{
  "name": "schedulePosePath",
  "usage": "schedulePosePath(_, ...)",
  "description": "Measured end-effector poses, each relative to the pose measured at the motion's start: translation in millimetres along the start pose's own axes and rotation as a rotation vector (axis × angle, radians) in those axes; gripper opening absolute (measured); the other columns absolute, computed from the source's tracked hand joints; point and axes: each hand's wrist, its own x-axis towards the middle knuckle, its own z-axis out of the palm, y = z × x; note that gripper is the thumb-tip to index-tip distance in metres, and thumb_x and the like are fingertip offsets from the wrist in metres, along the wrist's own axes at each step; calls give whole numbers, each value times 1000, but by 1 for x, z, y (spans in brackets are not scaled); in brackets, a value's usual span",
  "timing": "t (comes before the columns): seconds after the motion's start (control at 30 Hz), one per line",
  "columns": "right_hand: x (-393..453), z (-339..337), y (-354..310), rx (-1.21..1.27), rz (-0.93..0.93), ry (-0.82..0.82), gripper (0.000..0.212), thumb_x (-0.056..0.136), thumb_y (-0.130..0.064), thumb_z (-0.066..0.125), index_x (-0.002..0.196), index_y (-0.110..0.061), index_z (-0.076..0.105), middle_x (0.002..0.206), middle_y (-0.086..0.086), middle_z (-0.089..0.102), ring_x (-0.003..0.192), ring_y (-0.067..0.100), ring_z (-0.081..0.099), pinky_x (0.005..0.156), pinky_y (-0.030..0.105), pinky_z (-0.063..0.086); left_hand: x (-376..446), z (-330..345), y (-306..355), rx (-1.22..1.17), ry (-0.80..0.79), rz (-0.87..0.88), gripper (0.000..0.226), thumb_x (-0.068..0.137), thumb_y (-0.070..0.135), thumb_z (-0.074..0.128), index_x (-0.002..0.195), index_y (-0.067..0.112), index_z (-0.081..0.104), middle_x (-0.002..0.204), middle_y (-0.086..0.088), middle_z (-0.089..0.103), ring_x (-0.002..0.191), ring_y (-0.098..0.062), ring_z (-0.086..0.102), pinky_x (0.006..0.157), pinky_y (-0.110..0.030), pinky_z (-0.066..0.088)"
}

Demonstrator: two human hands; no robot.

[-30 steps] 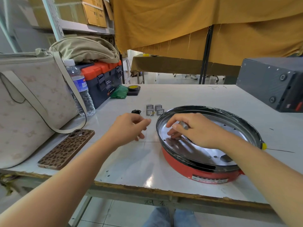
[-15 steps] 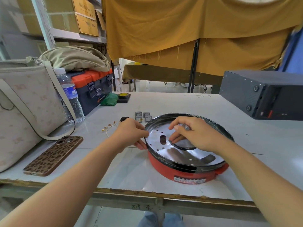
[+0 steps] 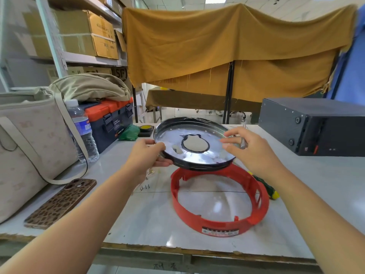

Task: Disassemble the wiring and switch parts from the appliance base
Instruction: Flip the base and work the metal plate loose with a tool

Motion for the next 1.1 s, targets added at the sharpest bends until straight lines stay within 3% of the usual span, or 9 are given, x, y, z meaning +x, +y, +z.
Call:
schedulePosePath(0.1, 12, -1, 11, -57, 37, 42, 35, 85, -35, 69, 115, -30, 52, 109, -17, 60, 90, 5, 56, 64, 2, 39, 13, 15, 3, -60, -8, -27, 44, 87, 2, 56, 124, 14, 35, 85, -14, 60, 54, -25, 70, 49, -24, 56)
schedulePosePath(0.27, 35, -5, 44, 28, 245, 63, 69, 82, -37, 71, 138, -23, 35, 138, -5, 43, 120, 15, 43, 89, 26, 32, 41, 41, 1, -127, -21, -73, 57, 85, 4, 57, 128, 27, 26, 89, -14, 56, 53, -27, 69, 46, -24, 53)
schedulePosePath(0.33, 46, -7, 55, 70, 332, 54, 73, 81, -37, 72, 140, -20, 32, 142, 2, 42, 119, 18, 44, 91, 29, 34, 54, 50, -4, -147, -20, -114, 57, 85, 7, 58, 126, 29, 25, 95, -12, 56, 56, -26, 71, 58, -30, 56)
schedulePosePath(0.43, 60, -6, 71, 132, 437, 17, 69, 81, -39, 72, 137, -19, 36, 130, 7, 46, 113, 24, 51, 95, 35, 42, 73, 62, -13, -219, -14, -151, 60, 85, 6, 58, 130, 27, 25, 109, -12, 52, 62, -28, 72, 85, -39, 55)
schedulePosePath(0.57, 80, 3, 89, 205, 494, -57, 51, 86, -27, 69, 127, -17, 41, 119, 6, 48, 110, 24, 55, 98, 40, 47, 95, 73, -18, -280, -13, -170, 57, 85, 5, 59, 130, 21, 27, 114, -12, 51, 65, -29, 72, 70, -33, 59)
schedulePosePath(0.63, 87, 8, 99, 213, 517, -67, 47, 88, -21, 67, 127, -17, 41, 118, 5, 46, 111, 24, 55, 94, 37, 48, 104, 75, -21, -233, -15, -177, 58, 84, 8, 62, 130, 19, 28, 113, -11, 54, 64, -27, 72, 80, -35, 57)
schedulePosePath(0.8, 101, 19, 125, 158, 580, -151, 45, 91, -13, 61, 132, -13, 41, 104, -2, 48, 106, 22, 55, 87, 32, 49, 122, 74, -32, -102, -25, -197, 53, 81, 15, 71, 120, 12, 35, 94, -13, 66, 68, -27, 73, 83, -37, 57)
schedulePosePath(0.93, 112, 24, 139, 108, 617, -210, 53, 94, -12, 56, 141, -13, 33, 126, 8, 44, 110, 22, 54, 85, 30, 47, 130, 73, -42, -1, -74, -193, 41, 79, 20, 75, 105, 10, 44, 100, -15, 65, 66, -28, 72, 50, -22, 55)
schedulePosePath(1.1, 119, 27, 152, 91, 645, -227, 54, 94, -8, 53, 142, -16, 30, 106, 3, 46, 102, 21, 55, 83, 31, 50, 133, 72, -51, 180, -134, -194, 27, 81, 24, 73, 91, 10, 53, 91, -18, 65, 57, -27, 71, 48, -23, 55)
